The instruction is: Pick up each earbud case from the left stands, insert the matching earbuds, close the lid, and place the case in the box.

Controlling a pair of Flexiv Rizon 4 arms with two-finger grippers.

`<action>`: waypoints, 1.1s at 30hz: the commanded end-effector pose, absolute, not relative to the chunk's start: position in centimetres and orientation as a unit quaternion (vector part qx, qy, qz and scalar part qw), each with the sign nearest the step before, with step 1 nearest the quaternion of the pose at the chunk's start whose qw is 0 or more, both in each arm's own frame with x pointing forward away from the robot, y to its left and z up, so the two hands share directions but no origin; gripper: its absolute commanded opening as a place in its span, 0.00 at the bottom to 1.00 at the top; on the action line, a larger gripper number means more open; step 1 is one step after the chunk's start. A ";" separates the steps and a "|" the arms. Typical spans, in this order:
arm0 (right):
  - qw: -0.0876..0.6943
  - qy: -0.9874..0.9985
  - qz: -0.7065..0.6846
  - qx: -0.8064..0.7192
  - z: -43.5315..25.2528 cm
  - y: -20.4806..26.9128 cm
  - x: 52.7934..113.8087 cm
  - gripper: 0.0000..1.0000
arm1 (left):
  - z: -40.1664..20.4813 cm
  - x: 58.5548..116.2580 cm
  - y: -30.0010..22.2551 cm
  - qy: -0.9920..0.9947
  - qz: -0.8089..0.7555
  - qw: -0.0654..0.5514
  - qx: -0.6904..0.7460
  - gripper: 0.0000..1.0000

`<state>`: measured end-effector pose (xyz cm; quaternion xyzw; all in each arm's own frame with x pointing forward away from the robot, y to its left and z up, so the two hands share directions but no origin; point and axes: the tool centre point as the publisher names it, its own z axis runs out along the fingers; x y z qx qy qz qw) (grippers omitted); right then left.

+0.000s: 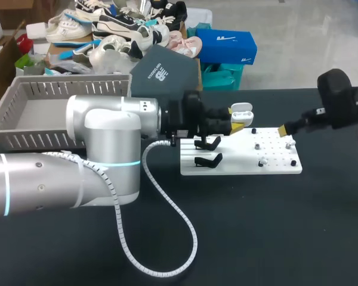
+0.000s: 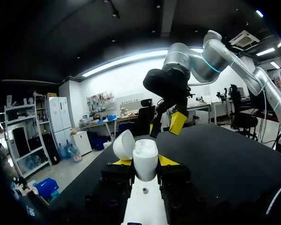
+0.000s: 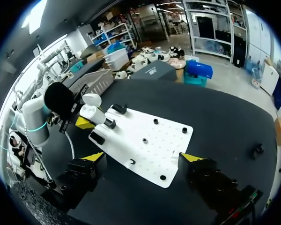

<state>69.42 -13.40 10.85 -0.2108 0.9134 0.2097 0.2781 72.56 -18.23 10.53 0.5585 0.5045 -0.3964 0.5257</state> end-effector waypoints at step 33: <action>0.197 0.920 0.025 -0.337 7.5 -16.2 67.4 1.00 | 10.5 72.6 -18.2 0.504 -0.397 0.527 0.558 0.00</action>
